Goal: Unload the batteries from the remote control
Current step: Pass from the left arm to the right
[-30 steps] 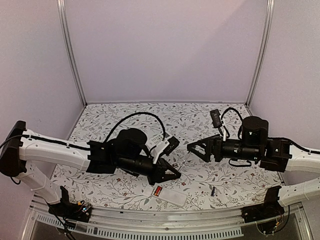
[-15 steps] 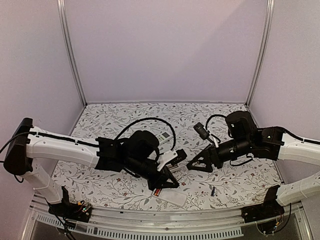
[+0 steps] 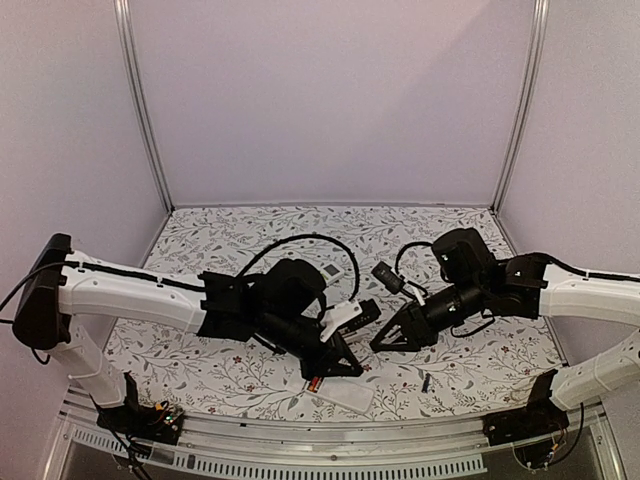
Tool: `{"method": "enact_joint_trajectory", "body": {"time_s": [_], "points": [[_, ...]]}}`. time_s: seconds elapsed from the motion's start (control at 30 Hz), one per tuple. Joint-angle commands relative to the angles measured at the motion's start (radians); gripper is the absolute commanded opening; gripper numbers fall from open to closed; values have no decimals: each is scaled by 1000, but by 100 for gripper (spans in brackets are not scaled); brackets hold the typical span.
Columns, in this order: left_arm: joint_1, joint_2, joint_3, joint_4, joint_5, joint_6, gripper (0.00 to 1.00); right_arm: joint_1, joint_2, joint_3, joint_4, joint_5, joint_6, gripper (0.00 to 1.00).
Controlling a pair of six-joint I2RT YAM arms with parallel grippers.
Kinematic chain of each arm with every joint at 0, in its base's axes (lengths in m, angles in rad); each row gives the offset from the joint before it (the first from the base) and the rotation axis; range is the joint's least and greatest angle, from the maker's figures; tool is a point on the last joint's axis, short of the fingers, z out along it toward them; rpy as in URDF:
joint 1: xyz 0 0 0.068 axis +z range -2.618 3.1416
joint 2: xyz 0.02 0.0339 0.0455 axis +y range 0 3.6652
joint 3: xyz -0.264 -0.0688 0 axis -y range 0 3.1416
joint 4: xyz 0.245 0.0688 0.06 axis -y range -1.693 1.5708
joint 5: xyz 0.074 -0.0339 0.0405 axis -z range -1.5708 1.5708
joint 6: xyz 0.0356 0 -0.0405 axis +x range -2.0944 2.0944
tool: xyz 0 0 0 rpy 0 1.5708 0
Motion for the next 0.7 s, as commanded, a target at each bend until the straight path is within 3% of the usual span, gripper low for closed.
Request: {"method": "enact_joint_trajectory", "body": {"time_s": [0.0, 0.3, 0.67], "points": [[-14, 26, 33, -36, 25, 24, 0, 13, 22, 26, -8, -28, -20, 35], [-14, 30, 35, -45, 26, 26, 0, 16, 25, 23, -16, -43, -33, 18], [-12, 30, 36, -58, 31, 35, 0, 16, 27, 12, -33, -89, -45, 21]]}}
